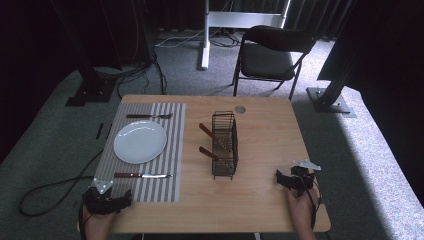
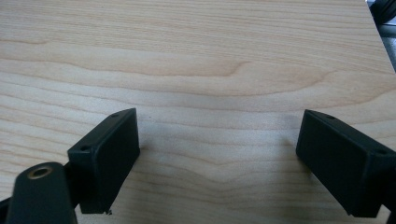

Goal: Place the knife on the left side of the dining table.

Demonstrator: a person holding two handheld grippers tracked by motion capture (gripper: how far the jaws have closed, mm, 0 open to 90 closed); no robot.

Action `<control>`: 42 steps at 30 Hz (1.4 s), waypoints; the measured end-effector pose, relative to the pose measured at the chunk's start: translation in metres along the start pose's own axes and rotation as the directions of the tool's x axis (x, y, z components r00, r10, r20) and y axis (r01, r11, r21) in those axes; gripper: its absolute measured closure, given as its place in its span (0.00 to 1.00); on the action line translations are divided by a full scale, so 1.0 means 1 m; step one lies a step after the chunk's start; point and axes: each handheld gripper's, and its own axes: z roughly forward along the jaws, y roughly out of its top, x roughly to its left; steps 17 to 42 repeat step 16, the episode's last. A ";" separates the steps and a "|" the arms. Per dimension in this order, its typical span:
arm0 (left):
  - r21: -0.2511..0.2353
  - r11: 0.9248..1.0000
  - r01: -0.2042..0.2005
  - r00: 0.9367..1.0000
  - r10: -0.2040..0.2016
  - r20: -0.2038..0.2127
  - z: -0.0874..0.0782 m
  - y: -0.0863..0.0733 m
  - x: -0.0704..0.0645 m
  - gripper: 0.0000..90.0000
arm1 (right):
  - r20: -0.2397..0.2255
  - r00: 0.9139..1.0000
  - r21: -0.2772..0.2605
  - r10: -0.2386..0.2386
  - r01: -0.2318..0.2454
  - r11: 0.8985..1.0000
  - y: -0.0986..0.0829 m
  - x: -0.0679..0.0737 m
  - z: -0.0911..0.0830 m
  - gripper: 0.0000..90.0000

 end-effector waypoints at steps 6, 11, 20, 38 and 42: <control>0.013 1.000 0.012 1.000 -0.012 0.019 0.001 0.001 0.004 0.00 | 0.000 1.000 0.000 0.000 0.000 1.000 0.000 0.000 0.000 0.14; 0.010 1.000 0.012 1.000 -0.012 0.022 0.002 0.001 0.004 0.00 | 0.000 1.000 0.000 0.000 0.000 1.000 0.000 0.000 0.000 0.14; 0.011 1.000 0.012 1.000 -0.012 0.023 0.002 0.001 0.004 0.00 | 0.000 1.000 0.000 -0.001 0.001 1.000 0.000 0.000 0.000 0.14; 0.011 1.000 0.012 1.000 -0.012 0.023 0.002 0.001 0.004 0.00 | 0.000 1.000 0.000 -0.001 0.001 1.000 0.000 0.000 0.000 0.14; 0.011 1.000 0.012 1.000 -0.012 0.023 0.002 0.001 0.004 0.00 | 0.000 1.000 0.000 -0.001 0.001 1.000 0.000 0.000 0.000 0.14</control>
